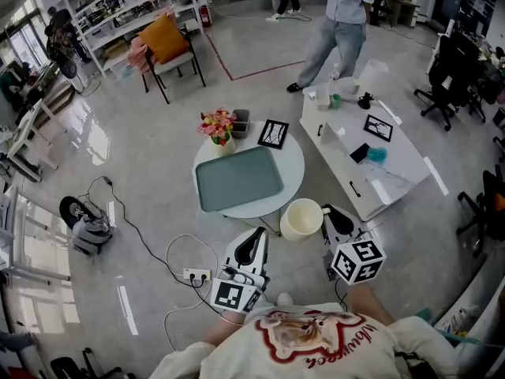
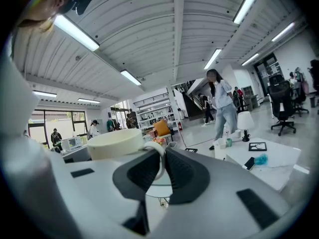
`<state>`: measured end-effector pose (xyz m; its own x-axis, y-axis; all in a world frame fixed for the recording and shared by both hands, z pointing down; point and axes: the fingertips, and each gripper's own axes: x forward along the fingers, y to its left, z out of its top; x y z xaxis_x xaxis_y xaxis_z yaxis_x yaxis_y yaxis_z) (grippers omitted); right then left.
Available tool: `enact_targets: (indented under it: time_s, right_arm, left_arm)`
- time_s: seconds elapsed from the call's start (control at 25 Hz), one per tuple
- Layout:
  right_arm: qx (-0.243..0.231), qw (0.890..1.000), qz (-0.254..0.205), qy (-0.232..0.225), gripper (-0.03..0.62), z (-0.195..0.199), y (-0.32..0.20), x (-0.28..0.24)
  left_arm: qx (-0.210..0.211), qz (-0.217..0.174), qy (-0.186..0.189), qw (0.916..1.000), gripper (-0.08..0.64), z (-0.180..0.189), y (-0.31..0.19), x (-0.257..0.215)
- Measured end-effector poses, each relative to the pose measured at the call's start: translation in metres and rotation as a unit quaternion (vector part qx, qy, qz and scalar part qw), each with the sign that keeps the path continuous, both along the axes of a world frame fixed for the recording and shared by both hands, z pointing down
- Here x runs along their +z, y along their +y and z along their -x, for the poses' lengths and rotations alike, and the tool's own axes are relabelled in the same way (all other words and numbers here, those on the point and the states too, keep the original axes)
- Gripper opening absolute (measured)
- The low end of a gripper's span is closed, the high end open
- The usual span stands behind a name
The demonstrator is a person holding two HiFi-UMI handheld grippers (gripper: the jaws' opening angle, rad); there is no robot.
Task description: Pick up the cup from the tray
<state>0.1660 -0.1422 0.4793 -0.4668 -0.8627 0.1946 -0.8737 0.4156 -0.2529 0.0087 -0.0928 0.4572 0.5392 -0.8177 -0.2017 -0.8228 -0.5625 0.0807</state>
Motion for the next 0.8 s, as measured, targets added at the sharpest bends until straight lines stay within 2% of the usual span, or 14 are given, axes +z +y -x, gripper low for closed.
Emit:
enact_targets:
  time_s: [0.2,0.44,0.6,0.8]
  right_arm:
    - [-0.003,1.0,0.002,0.005,0.051,0.0,0.027,-0.003]
    - [0.016,1.0,0.0,0.004,0.051,-0.005,0.055,0.0]
    - [0.03,1.0,-0.002,0.004,0.051,0.005,0.085,-0.001]
    - [0.042,0.999,-0.009,-0.004,0.051,0.036,0.139,-0.006]
  left_arm:
    - [-0.016,-0.004,0.005,0.9999,0.018,0.011,0.016,-0.01]
    - [-0.008,-0.011,0.005,0.9999,0.018,0.021,0.037,-0.016]
    - [-0.016,-0.027,0.014,0.9994,0.018,0.05,0.063,-0.023]
    - [-0.017,-0.03,0.013,0.9993,0.018,0.09,0.12,-0.024]
